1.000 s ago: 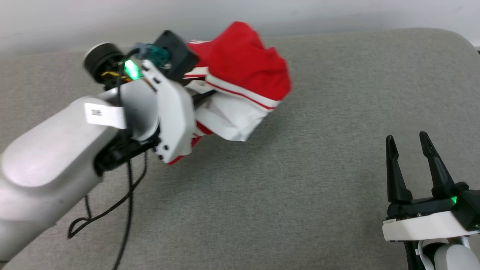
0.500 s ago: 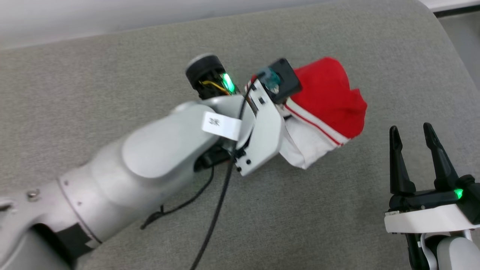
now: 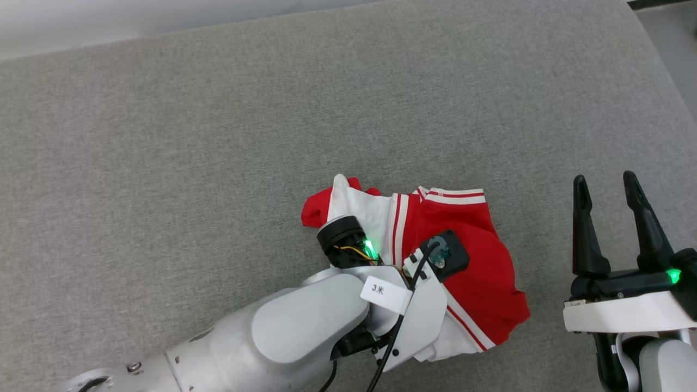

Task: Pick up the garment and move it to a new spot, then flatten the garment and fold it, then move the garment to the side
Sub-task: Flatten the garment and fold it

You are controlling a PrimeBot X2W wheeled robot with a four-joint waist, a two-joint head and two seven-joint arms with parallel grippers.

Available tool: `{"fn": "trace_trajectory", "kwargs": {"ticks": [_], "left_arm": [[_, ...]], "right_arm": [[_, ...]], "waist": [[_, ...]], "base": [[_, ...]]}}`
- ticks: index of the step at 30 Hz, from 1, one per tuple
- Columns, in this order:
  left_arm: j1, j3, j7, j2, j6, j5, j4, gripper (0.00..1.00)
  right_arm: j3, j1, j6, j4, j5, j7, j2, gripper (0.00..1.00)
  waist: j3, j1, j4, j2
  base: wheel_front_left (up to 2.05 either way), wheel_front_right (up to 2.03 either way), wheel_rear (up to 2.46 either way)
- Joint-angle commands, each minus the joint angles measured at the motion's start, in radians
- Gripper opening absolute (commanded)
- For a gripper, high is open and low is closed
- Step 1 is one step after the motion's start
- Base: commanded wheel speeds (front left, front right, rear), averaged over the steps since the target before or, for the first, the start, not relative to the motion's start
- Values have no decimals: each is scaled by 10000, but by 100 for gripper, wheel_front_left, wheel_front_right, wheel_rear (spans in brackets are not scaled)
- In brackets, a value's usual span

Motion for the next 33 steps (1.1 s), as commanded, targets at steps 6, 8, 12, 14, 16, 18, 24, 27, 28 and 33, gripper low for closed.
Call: {"fn": "trace_trajectory", "kwargs": {"ticks": [6,8,12,14,16,18,24,27,28,33], "left_arm": [[-291,-74,-1212,-162,-16,422,158,100],[-505,-62,-2166,-222,-16,252,179,100],[-712,378,-4076,-316,-16,16,396,100],[-658,798,-4914,-292,191,16,473,100],[-536,1124,-5605,-133,522,134,502,100],[-295,1472,-6239,56,954,187,474,100],[663,2667,-8005,1048,2566,342,191,100],[1447,3370,-8362,1502,3466,489,-75,100],[1721,3602,-8387,1665,3729,609,-201,100],[3627,5566,-8440,2230,5011,1495,-1501,100]], "right_arm": [[-45,82,-7,29,-152,-23,17,100],[-97,184,-7,41,-214,-23,17,100],[-252,405,-7,21,-353,-23,17,100],[-279,537,-7,-9,-421,-23,17,100],[-328,643,-9,-11,-470,-23,14,100],[-337,740,-7,-23,-486,-23,16,100],[-416,1042,-9,-42,-538,-23,17,100],[-453,1106,-7,-29,-585,-23,16,100],[-467,1143,-7,-32,-591,-23,17,100],[-523,1266,-7,3,-639,-23,16,100]], "waist": [[-301,0,274,0],[-492,0,392,0],[-933,0,718,0],[-1153,0,883,0],[-1355,0,1049,0],[-1548,0,1217,0],[-1954,0,1670,0],[-2083,0,1853,0],[-2120,0,1908,0],[-2316,0,2112,0]], "base": [[0,0,0],[0,0,0],[0,0,0],[0,0,0],[0,0,0],[0,0,0],[0,0,0],[0,0,0],[0,0,0],[0,0,0]]}}
